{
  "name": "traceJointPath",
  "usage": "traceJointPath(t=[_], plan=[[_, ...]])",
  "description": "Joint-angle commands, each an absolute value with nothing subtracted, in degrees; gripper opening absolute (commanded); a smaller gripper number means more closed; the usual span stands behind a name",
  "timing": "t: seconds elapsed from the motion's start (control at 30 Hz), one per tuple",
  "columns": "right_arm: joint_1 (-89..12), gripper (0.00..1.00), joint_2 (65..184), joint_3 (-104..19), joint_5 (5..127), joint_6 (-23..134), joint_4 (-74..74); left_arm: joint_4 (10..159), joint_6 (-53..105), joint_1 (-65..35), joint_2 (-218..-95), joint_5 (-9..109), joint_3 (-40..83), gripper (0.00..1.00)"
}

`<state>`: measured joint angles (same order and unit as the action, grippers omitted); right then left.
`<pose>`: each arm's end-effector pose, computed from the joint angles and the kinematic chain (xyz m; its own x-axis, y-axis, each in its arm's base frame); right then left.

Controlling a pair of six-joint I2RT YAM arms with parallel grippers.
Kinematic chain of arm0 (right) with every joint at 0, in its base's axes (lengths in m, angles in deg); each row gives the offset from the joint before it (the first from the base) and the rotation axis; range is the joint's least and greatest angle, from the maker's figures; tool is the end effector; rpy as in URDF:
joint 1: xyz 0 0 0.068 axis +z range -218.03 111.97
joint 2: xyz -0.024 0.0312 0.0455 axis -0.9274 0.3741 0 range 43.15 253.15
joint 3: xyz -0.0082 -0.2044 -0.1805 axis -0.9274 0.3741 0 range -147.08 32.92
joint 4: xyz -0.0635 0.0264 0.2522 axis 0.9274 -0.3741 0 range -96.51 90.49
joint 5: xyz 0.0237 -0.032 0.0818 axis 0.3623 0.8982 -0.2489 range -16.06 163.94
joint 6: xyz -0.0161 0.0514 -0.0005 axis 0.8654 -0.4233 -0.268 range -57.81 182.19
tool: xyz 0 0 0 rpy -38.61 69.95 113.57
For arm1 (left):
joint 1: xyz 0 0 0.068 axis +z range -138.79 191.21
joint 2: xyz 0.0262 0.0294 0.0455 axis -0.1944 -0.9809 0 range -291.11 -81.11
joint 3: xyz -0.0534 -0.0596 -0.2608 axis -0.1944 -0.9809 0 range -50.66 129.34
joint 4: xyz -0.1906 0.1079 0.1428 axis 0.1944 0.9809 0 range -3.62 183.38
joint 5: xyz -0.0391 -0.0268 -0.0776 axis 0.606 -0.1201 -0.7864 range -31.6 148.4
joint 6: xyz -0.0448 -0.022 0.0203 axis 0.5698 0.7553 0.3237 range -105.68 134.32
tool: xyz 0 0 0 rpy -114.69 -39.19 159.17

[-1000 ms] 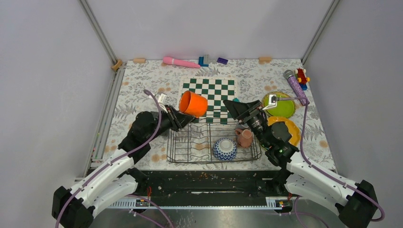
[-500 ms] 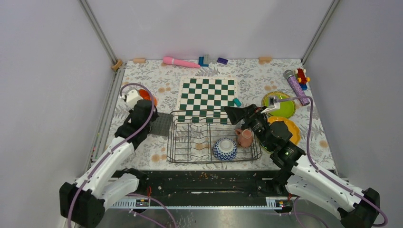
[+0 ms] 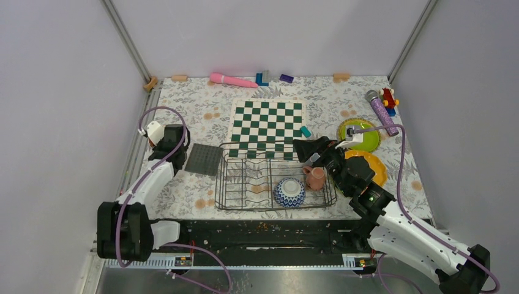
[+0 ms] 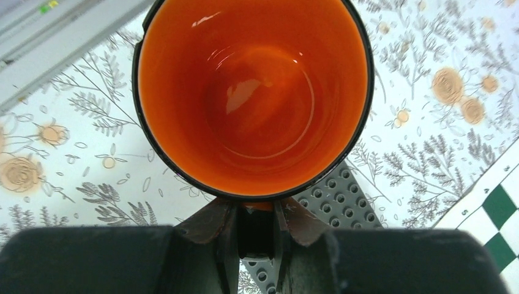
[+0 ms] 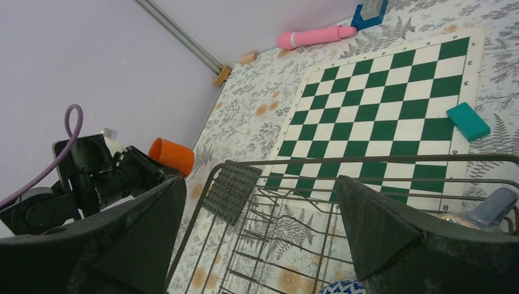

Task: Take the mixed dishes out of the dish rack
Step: Place the cup at the center of the board.

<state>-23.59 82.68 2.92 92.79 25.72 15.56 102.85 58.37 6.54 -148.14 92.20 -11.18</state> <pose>0.1331 0.1143 0.3106 -0.2020 0.5900 -0.7817 -0.3893 0.6841 0.6169 0.2373 0.0005 0.2245 -0.2674 -0.5579 -0.7856 -0.7196 0.6579 -0.2222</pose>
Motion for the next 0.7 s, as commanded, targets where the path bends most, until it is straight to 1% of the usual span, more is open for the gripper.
traceJointPath(t=[0.0,0.57,0.67], plan=[[-23.89,0.99,82.78,0.44,96.18,28.61,15.89,93.3,59.67,8.24,-151.06,86.47,-9.27,0.0],[-23.93,1.0,82.78,0.65,100.11,30.9,14.99,94.62,60.9,9.41,-161.16,85.04,-5.72,0.0],[-23.89,1.0,82.96,0.63,100.13,31.11,14.99,94.89,60.94,9.45,-161.98,85.24,-5.31,0.03]])
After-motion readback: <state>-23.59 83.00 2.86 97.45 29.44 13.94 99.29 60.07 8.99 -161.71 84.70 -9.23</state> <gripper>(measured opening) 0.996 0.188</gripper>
